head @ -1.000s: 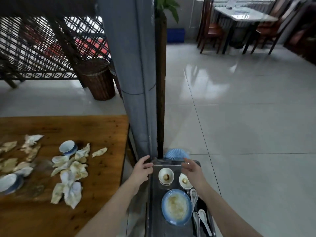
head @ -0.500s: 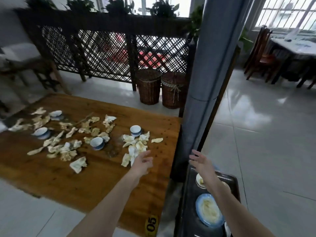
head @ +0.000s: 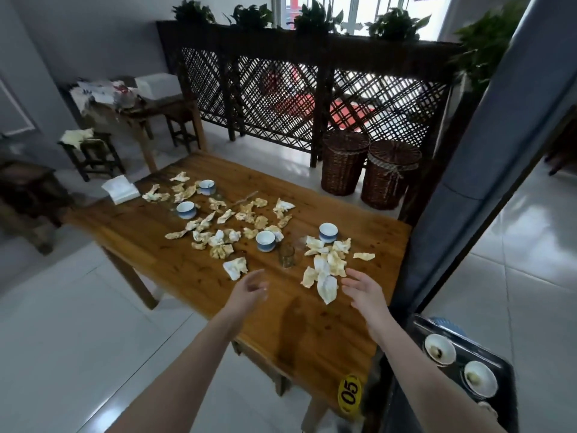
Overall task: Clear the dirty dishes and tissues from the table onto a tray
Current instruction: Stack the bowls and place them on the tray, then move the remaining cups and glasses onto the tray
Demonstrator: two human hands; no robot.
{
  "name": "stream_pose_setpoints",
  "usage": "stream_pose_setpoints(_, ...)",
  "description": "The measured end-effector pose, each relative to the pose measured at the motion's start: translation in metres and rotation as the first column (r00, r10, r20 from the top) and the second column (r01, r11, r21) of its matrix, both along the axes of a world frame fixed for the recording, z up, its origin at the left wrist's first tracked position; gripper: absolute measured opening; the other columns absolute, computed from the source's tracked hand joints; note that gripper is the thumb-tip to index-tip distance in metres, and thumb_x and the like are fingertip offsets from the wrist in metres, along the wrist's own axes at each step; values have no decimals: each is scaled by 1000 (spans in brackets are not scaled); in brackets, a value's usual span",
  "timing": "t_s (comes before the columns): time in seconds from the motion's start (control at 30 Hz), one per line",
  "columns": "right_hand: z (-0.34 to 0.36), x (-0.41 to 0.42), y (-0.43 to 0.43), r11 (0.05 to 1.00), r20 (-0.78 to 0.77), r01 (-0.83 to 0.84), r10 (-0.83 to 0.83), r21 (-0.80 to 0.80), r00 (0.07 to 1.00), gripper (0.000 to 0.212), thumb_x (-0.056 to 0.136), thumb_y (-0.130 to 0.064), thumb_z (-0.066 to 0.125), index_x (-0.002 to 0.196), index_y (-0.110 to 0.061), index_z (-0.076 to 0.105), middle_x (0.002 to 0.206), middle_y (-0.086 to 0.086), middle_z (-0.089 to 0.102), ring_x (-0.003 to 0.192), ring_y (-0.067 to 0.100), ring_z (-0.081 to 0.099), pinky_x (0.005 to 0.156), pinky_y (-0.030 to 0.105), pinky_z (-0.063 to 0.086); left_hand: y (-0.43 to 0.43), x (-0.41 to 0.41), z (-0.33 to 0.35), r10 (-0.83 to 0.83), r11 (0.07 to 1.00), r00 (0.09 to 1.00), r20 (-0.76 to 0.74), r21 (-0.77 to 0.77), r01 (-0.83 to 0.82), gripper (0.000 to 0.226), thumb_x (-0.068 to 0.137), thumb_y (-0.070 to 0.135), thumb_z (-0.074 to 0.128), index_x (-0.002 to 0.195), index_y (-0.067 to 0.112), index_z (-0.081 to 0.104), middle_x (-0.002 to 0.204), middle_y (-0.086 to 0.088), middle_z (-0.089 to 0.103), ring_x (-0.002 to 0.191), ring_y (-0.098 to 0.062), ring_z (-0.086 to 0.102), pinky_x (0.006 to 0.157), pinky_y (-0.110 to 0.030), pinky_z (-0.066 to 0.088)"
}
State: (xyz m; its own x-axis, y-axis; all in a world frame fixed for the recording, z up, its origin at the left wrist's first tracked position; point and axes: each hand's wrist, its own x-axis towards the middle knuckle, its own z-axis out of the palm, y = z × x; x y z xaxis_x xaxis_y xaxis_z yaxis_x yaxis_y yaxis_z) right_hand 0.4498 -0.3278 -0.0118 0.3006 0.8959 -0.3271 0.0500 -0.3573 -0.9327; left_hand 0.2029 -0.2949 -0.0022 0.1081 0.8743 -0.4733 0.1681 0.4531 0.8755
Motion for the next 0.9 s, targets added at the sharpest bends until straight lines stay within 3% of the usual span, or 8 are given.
stream_pose_setpoints(0.13, -3, -32, 17, 998, -7, -52, 52, -20, 999, 37, 88, -8, 61, 118, -30, 57, 113, -5, 61, 96, 8, 55, 75, 22, 42, 2, -35, 0, 70, 997, 997, -33, 23, -69, 43, 95, 11, 55, 135, 25, 47, 125, -4, 56, 110, -22, 56, 90, -39, 49)
stream_pose_setpoints(0.27, -8, -52, 38, 995, 33, -94, 95, -34, 995, 45, 85, -8, 66, 124, -27, 56, 115, -4, 60, 103, 14, 55, 81, 24, 41, 13, -60, -3, 117, 993, 992, -52, 25, -116, 44, 95, 9, 55, 135, 25, 47, 125, -4, 56, 109, -23, 56, 80, -34, 48)
stream_pose_setpoints(0.43, -20, -67, 64, 991, 34, -109, 112, -78, 993, 47, 84, -8, 68, 125, -27, 56, 120, -1, 60, 110, 17, 55, 87, 27, 43, 31, -79, -12, 124, 992, 991, -50, 8, -123, 45, 95, 10, 56, 136, 24, 47, 125, -6, 59, 109, -25, 58, 87, -37, 48)
stream_pose_setpoints(0.6, -41, -72, 96, 992, 21, -74, 77, -103, 997, 49, 82, -12, 71, 126, -26, 54, 118, -1, 60, 104, 14, 55, 85, 27, 42, 67, -88, -22, 95, 995, 993, -74, 13, -95, 44, 95, 7, 55, 135, 21, 46, 125, -11, 58, 105, -24, 57, 81, -34, 48)
stream_pose_setpoints(0.73, -62, -76, 128, 991, 23, -36, 39, -132, 999, 56, 81, -9, 72, 132, -23, 51, 124, 1, 58, 102, 13, 54, 84, 26, 42, 100, -90, -35, 93, 995, 994, -61, -39, -95, 42, 91, 10, 61, 129, 25, 51, 120, -8, 59, 103, -22, 60, 67, -26, 50)
stream_pose_setpoints(0.9, -89, -85, 168, 983, 22, 23, -20, -180, 1000, 63, 77, -4, 75, 133, -19, 49, 134, 5, 53, 118, 21, 53, 95, 33, 45, 155, -94, -44, 24, 996, 996, -87, -88, -32, 47, 91, 6, 61, 133, 23, 50, 113, -2, 60, 98, -16, 62, 60, -21, 49)
